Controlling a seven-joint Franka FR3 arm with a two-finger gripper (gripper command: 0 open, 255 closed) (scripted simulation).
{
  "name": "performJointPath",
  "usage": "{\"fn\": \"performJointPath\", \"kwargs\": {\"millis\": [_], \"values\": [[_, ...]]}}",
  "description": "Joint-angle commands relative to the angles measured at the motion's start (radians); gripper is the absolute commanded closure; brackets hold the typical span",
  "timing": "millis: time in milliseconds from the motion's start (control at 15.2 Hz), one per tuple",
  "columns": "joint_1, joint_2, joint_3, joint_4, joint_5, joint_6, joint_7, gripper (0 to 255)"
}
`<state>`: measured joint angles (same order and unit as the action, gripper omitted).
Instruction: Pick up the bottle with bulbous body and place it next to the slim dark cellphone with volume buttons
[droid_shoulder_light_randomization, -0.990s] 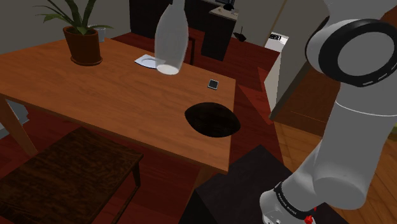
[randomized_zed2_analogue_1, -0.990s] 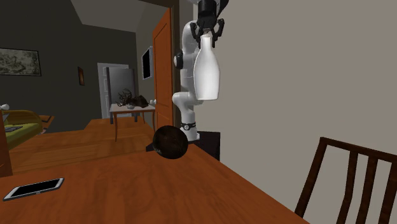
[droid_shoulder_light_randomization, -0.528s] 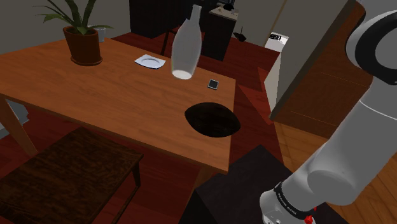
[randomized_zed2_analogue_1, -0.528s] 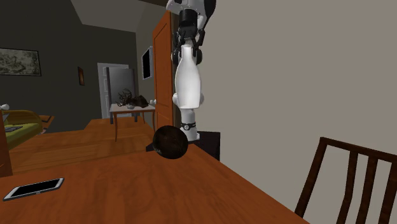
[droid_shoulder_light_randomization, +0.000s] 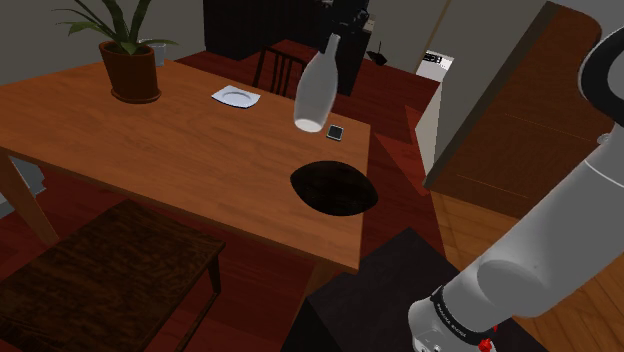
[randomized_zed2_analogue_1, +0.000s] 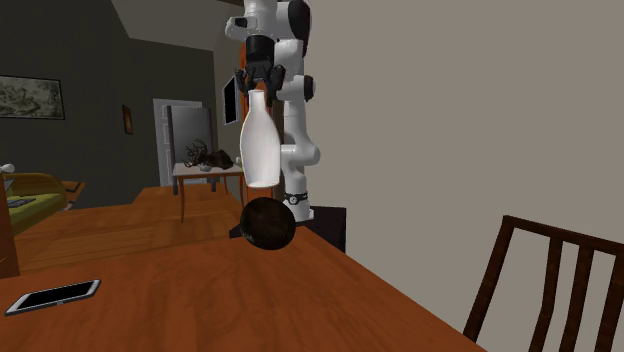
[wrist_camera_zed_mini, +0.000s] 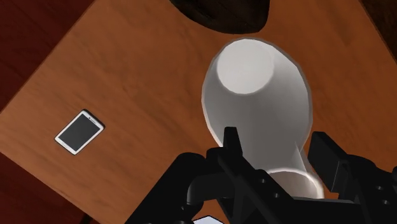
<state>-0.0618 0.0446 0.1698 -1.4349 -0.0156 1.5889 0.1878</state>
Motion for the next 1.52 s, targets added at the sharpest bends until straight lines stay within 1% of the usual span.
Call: {"fn": "performJointPath", "kwargs": {"millis": [0,330,726,1122,1452], "values": [[-0.023,-0.018,-0.02,-0.052,0.009,0.035,-0.043,255],[-0.078,-0.023,-0.072,-0.131,0.023,0.109,-0.152,255],[-0.142,0.007,-0.131,-0.179,0.037,0.186,-0.277,255],[-0.206,0.074,-0.185,-0.179,0.054,0.249,-0.399,255],[-0.262,0.155,-0.222,-0.141,0.074,0.289,-0.498,255]]}}
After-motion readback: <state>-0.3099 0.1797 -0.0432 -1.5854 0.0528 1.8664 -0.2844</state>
